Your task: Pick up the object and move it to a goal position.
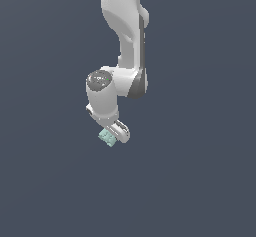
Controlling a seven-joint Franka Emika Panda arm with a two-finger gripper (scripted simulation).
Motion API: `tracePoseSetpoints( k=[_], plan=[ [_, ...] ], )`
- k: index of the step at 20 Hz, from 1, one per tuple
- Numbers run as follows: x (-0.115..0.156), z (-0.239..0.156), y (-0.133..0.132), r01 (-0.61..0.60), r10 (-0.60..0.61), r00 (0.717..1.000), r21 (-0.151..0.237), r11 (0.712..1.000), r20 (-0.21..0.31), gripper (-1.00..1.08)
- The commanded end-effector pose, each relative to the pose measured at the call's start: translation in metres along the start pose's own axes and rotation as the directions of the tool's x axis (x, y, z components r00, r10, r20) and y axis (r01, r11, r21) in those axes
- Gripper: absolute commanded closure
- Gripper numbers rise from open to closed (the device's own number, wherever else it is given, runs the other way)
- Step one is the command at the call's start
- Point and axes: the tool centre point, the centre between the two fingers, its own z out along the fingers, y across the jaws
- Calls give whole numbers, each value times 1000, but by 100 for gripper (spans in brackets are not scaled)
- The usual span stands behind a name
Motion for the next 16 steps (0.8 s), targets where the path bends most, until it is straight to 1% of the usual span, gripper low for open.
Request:
tracePoseSetpoints(
  k=[1, 5, 16],
  plan=[
    [-2, -19, 6, 0, 0, 1000, 1, 1000, 0, 108],
    [-6, -56, 19, -1, 1, 1000, 0, 1000, 2, 108],
    [-18, -175, 59, -3, 3, 1000, -5, 1000, 5, 108]
  ],
)
